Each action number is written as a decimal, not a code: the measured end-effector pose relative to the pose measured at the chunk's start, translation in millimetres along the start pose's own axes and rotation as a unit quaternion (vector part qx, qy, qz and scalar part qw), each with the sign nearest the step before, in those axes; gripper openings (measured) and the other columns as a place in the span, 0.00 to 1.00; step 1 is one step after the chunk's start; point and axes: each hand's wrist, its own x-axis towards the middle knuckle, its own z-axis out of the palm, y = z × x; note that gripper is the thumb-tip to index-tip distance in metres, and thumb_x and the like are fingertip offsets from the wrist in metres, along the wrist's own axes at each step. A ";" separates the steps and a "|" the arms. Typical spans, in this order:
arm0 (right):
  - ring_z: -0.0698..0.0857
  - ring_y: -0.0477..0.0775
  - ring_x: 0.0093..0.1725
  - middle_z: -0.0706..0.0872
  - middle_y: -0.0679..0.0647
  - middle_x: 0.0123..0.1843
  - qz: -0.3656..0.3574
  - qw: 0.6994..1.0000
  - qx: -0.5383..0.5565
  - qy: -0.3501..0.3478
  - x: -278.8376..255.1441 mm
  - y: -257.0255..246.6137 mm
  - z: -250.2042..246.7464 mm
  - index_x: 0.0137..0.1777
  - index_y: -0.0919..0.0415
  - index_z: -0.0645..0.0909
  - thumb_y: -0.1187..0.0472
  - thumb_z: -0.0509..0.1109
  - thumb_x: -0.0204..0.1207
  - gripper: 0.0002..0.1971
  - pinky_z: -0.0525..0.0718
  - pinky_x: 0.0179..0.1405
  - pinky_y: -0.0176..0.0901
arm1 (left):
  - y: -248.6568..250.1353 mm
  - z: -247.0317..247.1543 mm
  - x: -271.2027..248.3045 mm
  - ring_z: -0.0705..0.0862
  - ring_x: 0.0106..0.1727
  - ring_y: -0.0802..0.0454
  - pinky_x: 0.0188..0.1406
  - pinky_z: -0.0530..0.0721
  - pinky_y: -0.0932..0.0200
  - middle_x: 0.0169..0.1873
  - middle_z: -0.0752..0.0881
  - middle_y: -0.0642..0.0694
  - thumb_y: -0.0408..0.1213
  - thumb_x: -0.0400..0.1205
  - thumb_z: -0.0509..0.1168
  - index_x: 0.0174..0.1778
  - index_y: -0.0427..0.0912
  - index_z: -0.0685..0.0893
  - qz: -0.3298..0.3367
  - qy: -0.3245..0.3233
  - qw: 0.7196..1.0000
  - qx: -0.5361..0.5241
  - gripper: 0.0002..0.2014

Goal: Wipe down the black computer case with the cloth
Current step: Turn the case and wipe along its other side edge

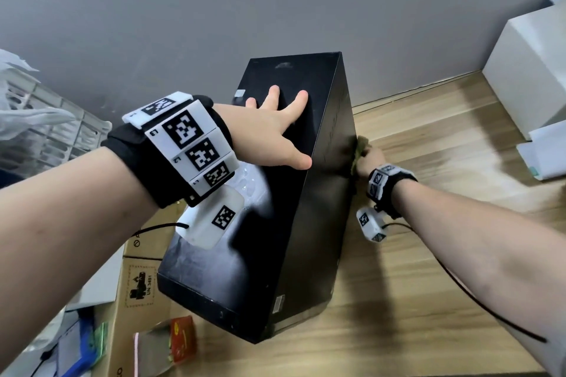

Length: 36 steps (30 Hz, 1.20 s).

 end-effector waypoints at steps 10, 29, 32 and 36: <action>0.83 0.63 0.60 0.85 0.63 0.58 -0.006 0.982 -0.148 -0.114 -84.2 74.2 32.4 0.59 0.70 0.81 0.72 0.58 0.79 0.13 0.76 0.50 0.41 | 0.1 0.8 -3.6 0.37 0.87 0.40 0.83 0.52 0.33 0.86 0.32 0.50 0.66 0.77 0.63 0.81 0.69 0.30 0.002 0.021 1.000 0.001 0.50; 0.84 0.57 0.57 0.84 0.61 0.56 -0.017 0.972 -0.216 -0.091 -37.2 56.9 24.3 0.58 0.64 0.82 0.64 0.63 0.79 0.11 0.71 0.47 0.36 | 1.6 9.0 0.4 0.41 0.88 0.39 0.83 0.45 0.31 0.87 0.35 0.51 0.64 0.76 0.64 0.82 0.71 0.35 -0.014 0.056 0.998 -0.034 0.48; 0.79 0.46 0.20 0.78 0.52 0.22 -0.096 0.977 -0.092 -0.167 -57.3 81.2 47.6 0.26 0.55 0.77 0.66 0.61 0.69 0.12 0.72 0.23 0.23 | 3.8 8.9 1.3 0.41 0.88 0.39 0.83 0.44 0.33 0.87 0.36 0.50 0.64 0.76 0.64 0.82 0.71 0.35 -0.015 0.062 0.998 -0.031 0.48; 0.65 0.38 0.28 0.67 0.42 0.30 -0.028 0.963 -0.212 -0.165 -109.5 105.0 67.4 0.31 0.44 0.59 0.66 0.62 0.76 0.20 0.67 0.25 0.27 | 5.0 9.0 -1.6 0.43 0.88 0.36 0.82 0.43 0.35 0.87 0.37 0.51 0.66 0.74 0.63 0.82 0.73 0.36 -0.019 0.075 0.997 -0.025 0.48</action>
